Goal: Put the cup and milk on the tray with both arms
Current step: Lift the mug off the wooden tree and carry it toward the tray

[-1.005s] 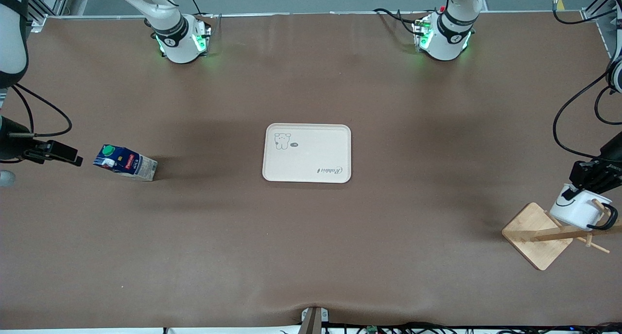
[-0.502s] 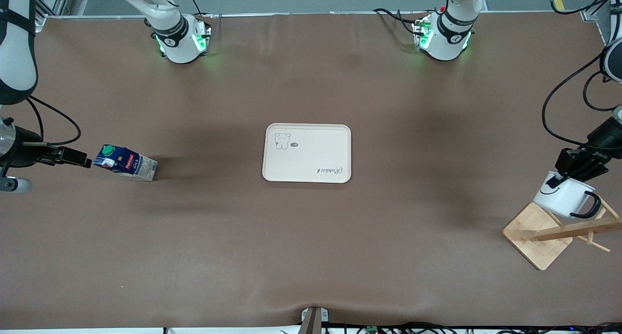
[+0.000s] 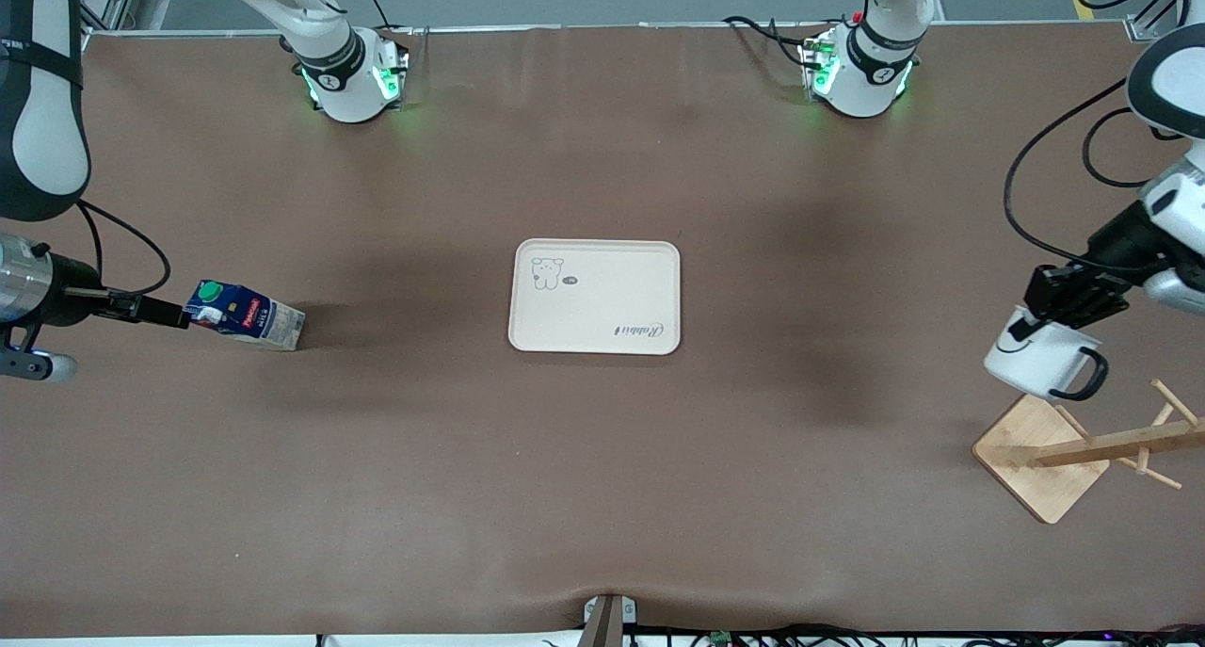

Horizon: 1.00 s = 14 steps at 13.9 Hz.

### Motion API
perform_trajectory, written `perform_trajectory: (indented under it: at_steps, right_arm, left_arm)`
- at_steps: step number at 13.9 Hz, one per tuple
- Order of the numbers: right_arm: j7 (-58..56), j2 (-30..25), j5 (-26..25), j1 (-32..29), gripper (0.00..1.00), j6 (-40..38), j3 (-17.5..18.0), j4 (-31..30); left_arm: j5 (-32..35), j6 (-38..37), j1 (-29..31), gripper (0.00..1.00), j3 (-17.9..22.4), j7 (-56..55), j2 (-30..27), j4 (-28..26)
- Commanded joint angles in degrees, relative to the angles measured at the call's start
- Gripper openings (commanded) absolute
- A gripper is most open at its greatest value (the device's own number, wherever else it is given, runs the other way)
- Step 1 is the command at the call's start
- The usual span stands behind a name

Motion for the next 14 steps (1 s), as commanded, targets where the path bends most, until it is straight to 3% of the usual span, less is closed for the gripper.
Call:
perform_trajectory:
  at_steps: [1,4,7,11,14]
  right_arm:
    - [0.66,-0.02,-0.11,-0.31,1.0,0.42,0.52,0.41]
    - [0.74,0.33,-0.03,-0.83,1.0,0.5,0.52,-1.69]
    - [0.75,1.38,-0.03,-2.06,1.0,0.5,0.52,-1.7]
    - [0.75,1.38,0.15,-2.59,1.0,2.6,0.52,-3.89]
    - [0.66,-0.36,0.15,-3.3,1.0,10.41,0.52,-11.95]
  left_arm:
    - [8.67,-2.23,0.4,0.0,-4.67,-12.18,-0.9,0.66]
    - [17.03,-3.63,0.23,0.0,-12.49,-29.15,1.54,4.26]
    - [20.38,-7.5,-1.79,0.0,-18.92,-45.75,7.34,9.7]
    - [34.17,-7.86,-13.11,0.0,-19.64,-70.03,17.09,15.33]
    - [34.9,-10.48,-19.09,0.0,-19.37,-74.46,23.86,20.95]
